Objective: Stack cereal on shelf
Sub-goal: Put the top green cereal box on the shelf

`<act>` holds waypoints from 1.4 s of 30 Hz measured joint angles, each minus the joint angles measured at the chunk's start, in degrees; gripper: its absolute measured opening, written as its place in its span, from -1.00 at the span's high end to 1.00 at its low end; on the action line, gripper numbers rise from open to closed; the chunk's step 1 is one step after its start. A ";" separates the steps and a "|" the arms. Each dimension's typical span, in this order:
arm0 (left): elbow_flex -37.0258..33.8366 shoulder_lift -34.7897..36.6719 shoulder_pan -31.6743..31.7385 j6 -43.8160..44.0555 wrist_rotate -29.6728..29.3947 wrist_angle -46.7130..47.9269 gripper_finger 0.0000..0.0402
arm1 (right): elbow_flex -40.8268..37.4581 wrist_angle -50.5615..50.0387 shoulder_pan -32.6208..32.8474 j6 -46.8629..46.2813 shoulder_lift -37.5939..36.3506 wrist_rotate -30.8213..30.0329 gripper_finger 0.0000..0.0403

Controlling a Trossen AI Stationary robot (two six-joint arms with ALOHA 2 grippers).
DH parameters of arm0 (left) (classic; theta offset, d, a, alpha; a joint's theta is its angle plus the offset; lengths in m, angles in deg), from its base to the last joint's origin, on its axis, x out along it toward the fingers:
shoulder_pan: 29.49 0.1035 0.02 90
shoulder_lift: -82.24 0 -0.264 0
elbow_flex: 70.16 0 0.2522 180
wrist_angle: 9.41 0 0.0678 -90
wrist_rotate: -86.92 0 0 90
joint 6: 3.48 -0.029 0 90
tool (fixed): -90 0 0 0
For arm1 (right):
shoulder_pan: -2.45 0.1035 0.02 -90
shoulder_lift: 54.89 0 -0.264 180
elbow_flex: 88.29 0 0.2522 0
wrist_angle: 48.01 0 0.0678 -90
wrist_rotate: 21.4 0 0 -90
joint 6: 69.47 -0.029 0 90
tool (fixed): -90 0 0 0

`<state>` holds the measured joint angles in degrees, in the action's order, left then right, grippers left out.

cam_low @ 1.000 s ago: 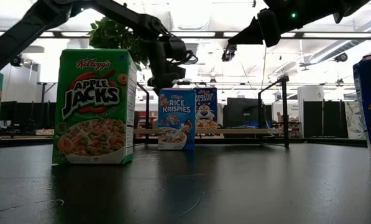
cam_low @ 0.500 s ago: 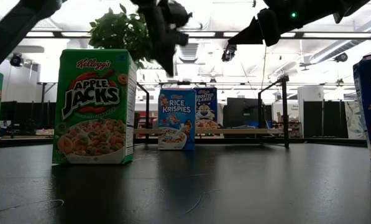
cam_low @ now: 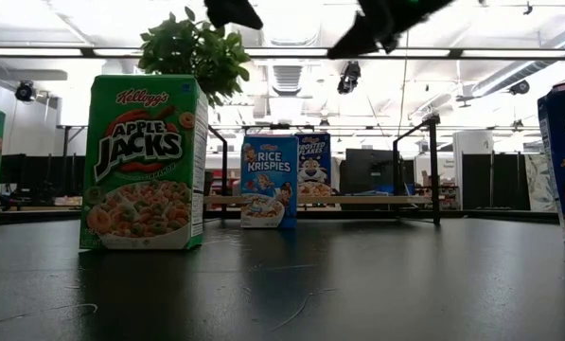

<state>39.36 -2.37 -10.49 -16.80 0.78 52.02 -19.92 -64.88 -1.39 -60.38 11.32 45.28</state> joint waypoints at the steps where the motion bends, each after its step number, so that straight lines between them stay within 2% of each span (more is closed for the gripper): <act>1: -3.63 2.38 -0.13 0.12 -0.06 -3.17 1.00 | 3.39 -3.51 -1.03 -0.42 1.62 0.51 0.96; 3: -10.52 6.87 -0.13 0.20 -0.23 -8.65 1.00 | 10.85 -10.92 -3.86 -0.55 5.36 4.06 0.96; 6: -19.43 13.19 -0.06 0.30 -0.49 -16.67 1.00 | 22.44 -21.09 -9.25 0.78 11.93 13.49 0.96; 11: -30.77 22.67 -0.02 -2.93 -3.65 -29.20 1.00 | 42.71 -31.84 -20.08 3.93 24.75 26.98 0.96; 16: -38.60 28.81 0.00 -6.97 -7.58 -34.93 1.00 | 61.95 -34.80 -28.53 4.41 39.54 29.57 0.96; 21: -43.88 32.33 0.00 -6.76 -8.00 -35.97 1.00 | 79.44 -36.33 -32.46 2.38 51.92 29.68 0.96; 22: -44.56 32.84 0.00 -6.62 -8.07 -35.97 1.00 | 80.60 -35.74 -32.71 1.84 53.56 29.77 0.96; 26: -46.48 34.48 0.07 -6.49 -11.01 -36.12 1.00 | 75.74 -28.93 -32.98 0.97 53.75 29.27 0.96; 35: -47.80 34.99 0.61 -7.13 -12.36 -36.18 1.00 | 70.78 -27.88 -30.36 3.55 53.90 35.74 0.96; 40: -48.26 34.44 0.65 -7.19 -12.35 -36.12 1.00 | 67.33 -29.59 -25.42 8.11 53.92 35.06 0.96; 42: -48.33 34.46 0.70 -7.19 -12.37 -36.19 1.00 | 66.78 -32.00 -23.16 10.09 53.92 30.79 0.96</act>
<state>-8.96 32.09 -9.79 -23.98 -11.59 15.84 46.86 -96.88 -24.55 -50.30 65.24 76.07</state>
